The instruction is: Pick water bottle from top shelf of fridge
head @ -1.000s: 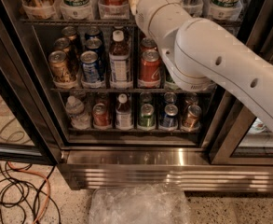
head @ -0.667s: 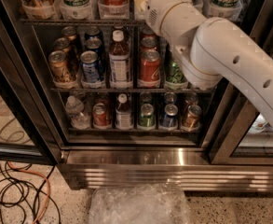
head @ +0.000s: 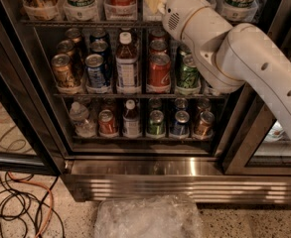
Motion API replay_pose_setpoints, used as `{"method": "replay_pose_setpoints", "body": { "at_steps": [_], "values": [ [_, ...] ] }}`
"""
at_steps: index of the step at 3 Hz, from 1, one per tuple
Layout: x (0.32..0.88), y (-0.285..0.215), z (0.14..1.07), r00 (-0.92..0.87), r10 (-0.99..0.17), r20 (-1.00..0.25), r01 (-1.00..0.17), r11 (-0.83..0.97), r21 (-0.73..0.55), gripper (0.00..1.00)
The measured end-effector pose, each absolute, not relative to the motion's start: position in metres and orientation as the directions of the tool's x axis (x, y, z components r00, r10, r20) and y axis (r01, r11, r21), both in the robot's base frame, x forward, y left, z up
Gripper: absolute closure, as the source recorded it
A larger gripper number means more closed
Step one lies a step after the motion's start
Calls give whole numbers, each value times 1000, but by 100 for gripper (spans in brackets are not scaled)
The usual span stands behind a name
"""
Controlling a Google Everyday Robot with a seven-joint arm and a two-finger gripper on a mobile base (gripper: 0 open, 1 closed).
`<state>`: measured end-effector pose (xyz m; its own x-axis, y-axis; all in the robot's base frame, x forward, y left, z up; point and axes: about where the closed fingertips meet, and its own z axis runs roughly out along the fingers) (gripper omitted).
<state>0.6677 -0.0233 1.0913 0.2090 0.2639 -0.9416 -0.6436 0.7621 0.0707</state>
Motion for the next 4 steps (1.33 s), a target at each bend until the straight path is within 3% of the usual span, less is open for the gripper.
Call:
{"method": "replay_pose_setpoints", "body": {
  "at_steps": [2,4],
  "values": [
    [665,-23,1101,234,283,-930,-669,741,57,100],
    [649,-35,1133,372,297,-879,-663,748,-28,100]
  ]
}}
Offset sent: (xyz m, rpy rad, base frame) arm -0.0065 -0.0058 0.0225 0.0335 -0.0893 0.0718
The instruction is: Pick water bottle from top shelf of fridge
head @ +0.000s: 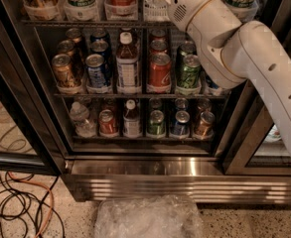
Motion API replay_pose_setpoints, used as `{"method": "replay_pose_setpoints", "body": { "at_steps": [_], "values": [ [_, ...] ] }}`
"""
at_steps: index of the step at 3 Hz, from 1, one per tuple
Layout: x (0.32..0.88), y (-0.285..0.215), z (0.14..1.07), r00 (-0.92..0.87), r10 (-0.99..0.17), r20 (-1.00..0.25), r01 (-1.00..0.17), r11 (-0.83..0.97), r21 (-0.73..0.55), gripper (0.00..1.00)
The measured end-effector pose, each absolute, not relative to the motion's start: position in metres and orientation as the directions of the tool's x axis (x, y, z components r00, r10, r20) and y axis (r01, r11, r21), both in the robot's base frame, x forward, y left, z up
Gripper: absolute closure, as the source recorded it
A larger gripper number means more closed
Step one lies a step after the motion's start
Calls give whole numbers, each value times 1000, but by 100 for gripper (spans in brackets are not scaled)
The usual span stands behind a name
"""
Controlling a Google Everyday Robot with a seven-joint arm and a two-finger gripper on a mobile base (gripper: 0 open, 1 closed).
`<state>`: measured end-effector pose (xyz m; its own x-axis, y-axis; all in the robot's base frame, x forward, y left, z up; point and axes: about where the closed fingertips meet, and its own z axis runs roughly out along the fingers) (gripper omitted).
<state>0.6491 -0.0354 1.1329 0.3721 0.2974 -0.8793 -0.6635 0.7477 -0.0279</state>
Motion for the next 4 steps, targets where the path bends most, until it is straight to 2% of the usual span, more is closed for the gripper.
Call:
{"method": "replay_pose_setpoints", "body": {
  "at_steps": [2,4],
  "values": [
    [637,-39,1132,337,272,-901,-656,755,-17,100],
    [584,-55,1117,172,202,-964,-596,801,61,100]
  ]
}}
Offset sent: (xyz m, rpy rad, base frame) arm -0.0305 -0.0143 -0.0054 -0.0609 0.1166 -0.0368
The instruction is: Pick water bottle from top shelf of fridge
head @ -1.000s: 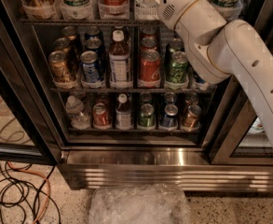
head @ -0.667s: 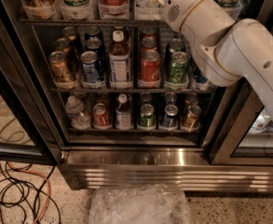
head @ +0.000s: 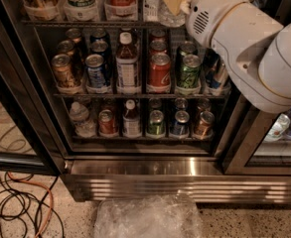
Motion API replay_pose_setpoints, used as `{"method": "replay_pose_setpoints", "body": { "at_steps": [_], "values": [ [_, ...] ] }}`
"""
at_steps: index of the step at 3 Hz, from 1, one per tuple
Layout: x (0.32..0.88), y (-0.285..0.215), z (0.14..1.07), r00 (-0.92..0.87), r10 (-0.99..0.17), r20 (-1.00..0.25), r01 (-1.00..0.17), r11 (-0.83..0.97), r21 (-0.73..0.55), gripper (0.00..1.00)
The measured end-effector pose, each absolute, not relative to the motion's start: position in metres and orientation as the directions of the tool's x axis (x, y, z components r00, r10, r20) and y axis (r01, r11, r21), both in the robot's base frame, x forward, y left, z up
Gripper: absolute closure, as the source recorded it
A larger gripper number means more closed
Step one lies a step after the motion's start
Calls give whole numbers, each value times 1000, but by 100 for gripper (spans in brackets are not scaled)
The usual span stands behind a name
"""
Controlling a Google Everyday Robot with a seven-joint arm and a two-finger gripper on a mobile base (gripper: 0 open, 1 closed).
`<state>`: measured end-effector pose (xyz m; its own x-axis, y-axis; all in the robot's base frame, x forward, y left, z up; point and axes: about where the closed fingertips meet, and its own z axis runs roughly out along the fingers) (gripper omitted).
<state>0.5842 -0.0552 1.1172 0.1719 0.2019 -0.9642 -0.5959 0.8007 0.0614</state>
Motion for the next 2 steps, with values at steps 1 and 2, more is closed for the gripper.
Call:
{"method": "replay_pose_setpoints", "body": {
  "at_steps": [1,2],
  "values": [
    [558,-64,1113,100,176,-979,-551,830,93,100],
    [529,-73,1113,37,192,-981,-492,857,150,100]
  ]
}}
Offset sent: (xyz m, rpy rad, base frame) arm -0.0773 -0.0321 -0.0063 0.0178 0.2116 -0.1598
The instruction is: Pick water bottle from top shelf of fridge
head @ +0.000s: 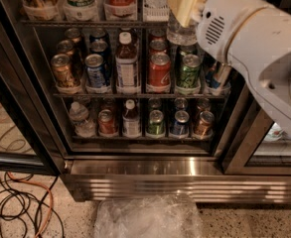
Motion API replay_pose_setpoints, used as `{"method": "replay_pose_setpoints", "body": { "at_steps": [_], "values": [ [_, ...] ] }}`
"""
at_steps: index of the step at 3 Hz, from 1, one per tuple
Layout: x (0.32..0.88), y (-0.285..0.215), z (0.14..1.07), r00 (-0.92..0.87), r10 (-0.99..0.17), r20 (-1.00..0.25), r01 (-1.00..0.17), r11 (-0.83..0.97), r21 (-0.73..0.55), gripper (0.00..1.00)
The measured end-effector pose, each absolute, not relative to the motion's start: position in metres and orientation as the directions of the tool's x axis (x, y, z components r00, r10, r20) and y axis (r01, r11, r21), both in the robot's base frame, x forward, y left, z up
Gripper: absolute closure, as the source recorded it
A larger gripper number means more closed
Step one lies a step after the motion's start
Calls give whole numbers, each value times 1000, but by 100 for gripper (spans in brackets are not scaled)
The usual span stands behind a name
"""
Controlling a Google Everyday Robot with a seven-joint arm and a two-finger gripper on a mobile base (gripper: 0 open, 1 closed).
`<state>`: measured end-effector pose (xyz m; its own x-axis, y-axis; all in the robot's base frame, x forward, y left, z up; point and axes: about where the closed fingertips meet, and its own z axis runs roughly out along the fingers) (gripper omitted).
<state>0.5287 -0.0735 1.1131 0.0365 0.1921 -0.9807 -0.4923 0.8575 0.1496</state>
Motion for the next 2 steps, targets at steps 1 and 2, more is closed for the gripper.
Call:
{"method": "replay_pose_setpoints", "body": {
  "at_steps": [1,2],
  "values": [
    [505,-74,1117,-24,233,-972,-478,852,216,100],
    [483,-70,1113,-90,289,-953,-464,835,297,100]
  ]
}}
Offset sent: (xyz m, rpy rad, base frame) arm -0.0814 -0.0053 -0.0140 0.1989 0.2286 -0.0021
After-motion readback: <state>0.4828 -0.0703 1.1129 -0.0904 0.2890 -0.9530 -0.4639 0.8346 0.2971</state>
